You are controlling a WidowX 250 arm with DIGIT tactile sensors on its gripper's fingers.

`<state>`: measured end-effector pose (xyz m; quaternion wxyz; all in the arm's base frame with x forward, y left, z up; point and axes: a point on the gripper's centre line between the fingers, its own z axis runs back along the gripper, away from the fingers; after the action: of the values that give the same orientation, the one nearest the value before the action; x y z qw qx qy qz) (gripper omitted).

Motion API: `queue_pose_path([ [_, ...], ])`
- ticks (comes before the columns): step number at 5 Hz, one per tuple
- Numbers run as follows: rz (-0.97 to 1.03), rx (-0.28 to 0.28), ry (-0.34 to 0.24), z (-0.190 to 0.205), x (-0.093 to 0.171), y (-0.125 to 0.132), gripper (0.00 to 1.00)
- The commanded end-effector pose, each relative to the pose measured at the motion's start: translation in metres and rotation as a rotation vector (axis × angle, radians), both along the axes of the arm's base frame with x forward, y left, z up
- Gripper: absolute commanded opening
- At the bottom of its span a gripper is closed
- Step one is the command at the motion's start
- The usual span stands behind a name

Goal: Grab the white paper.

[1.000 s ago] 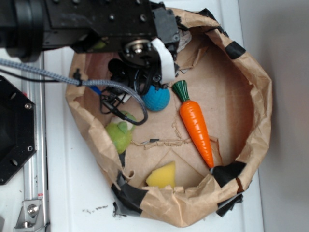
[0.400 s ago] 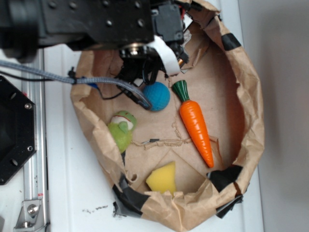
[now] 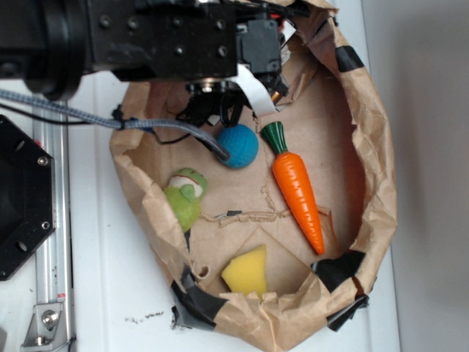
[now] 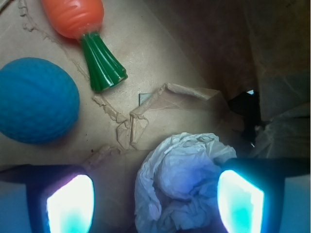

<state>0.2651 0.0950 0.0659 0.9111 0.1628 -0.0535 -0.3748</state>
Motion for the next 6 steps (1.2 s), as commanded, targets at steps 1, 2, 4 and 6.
queue_pose_path([
  [1, -0.004, 0.040, 0.037, -0.0261, -0.0060, 0.0086, 1.00],
  [2, 0.005, 0.057, 0.041, -0.0356, -0.0115, 0.0079, 0.60],
  [4, 0.033, 0.035, 0.065, -0.0355, -0.0084, 0.0106, 0.00],
  [6, 0.057, 0.010, 0.070, -0.0352, -0.0044, 0.0150, 0.00],
])
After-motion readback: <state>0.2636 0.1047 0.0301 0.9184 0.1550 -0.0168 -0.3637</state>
